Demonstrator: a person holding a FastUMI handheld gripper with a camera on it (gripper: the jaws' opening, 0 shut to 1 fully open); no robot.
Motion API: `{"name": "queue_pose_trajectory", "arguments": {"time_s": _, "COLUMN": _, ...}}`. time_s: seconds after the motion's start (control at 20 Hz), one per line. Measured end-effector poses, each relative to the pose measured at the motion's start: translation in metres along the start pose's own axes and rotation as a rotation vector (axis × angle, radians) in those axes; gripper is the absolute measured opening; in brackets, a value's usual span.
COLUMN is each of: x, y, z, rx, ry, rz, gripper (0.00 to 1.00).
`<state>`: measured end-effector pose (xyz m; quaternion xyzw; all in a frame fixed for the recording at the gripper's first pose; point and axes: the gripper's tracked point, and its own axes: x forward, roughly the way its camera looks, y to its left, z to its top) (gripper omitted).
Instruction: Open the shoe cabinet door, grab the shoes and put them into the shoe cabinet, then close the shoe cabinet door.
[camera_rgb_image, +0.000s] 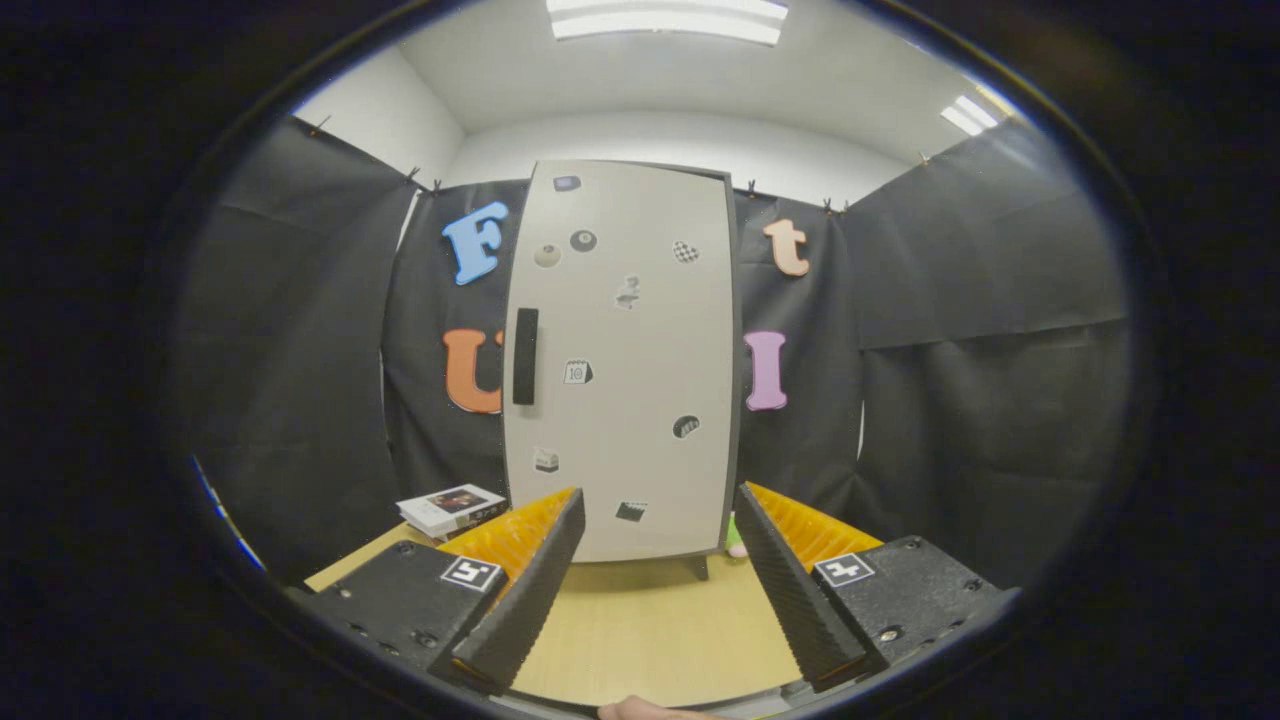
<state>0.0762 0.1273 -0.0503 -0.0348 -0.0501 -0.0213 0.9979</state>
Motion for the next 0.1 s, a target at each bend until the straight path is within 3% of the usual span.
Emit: {"name": "queue_pose_trajectory", "arguments": {"time_s": 0.1, "x": -0.0007, "y": -0.0020, "z": 0.0016, "rx": -0.011, "ry": -0.013, "rz": -0.022, "gripper": 0.99}}
